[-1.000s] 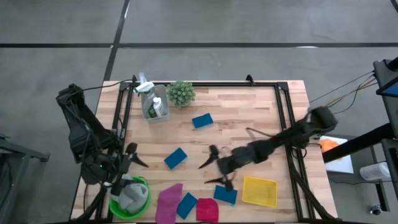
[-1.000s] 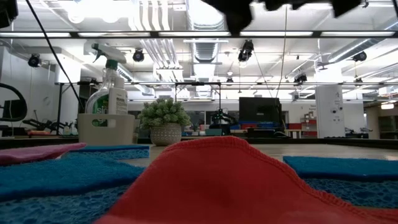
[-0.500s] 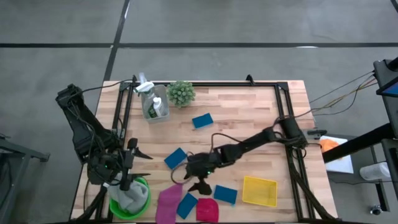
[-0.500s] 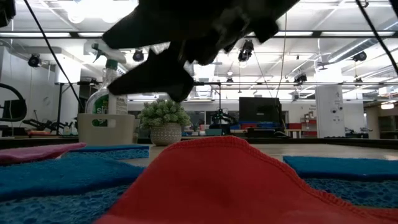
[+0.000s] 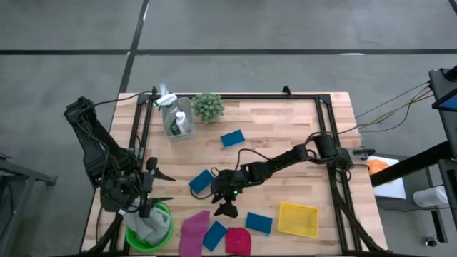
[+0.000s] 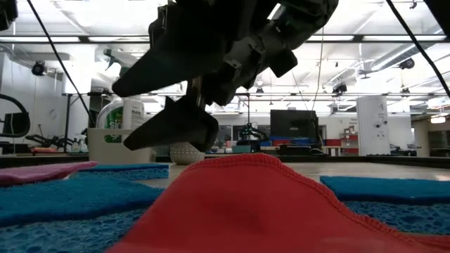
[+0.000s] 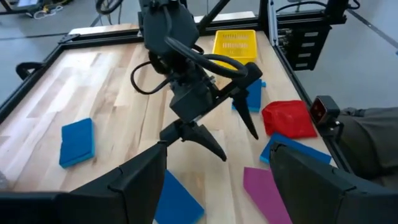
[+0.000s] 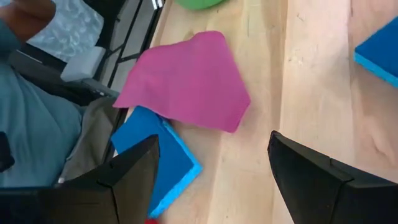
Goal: Pick & Place Kitchen Items
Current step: Put the pink towel into the green bucket
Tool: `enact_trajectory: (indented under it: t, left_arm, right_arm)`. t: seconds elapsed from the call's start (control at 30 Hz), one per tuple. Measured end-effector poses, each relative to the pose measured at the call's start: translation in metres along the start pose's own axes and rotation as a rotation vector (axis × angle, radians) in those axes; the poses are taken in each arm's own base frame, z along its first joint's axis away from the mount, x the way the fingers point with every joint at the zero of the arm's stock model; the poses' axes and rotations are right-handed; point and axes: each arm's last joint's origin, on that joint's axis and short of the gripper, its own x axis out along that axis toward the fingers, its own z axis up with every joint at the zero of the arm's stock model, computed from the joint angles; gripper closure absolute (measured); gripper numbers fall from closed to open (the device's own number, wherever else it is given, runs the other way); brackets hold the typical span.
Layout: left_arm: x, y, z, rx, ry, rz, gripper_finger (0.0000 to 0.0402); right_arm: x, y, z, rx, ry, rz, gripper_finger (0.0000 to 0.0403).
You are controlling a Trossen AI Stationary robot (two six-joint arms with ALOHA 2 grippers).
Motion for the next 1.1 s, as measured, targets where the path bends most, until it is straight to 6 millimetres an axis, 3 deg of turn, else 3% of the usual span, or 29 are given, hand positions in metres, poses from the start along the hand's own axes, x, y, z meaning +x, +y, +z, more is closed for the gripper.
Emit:
enact_trajectory:
  t: [0.23, 0.6, 0.87, 0.97, 1.1]
  left_arm:
    - [0.000, 0.001, 0.000, 0.005, -0.011, 0.024, 0.0121]
    - [0.000, 0.001, 0.000, 0.007, -0.010, 0.025, 0.0121]
    - [0.001, 0.001, -0.002, 0.011, -0.007, 0.027, 0.0121]
    - [0.001, 0.001, -0.002, 0.012, -0.006, 0.027, 0.0121]
    - [0.001, 0.001, -0.002, 0.012, -0.009, 0.032, 0.0121]
  right_arm:
    - [0.007, -0.003, -0.001, 0.016, -0.024, 0.009, 0.0112]
    - [0.045, -0.012, 0.004, 0.032, 0.069, 0.028, 0.0112]
    - [0.053, -0.012, 0.011, 0.021, 0.092, 0.018, 0.0113]
    - [0.053, -0.012, 0.011, 0.015, 0.091, 0.018, 0.0129]
    - [0.053, -0.011, 0.010, 0.005, 0.092, 0.017, 0.0181]
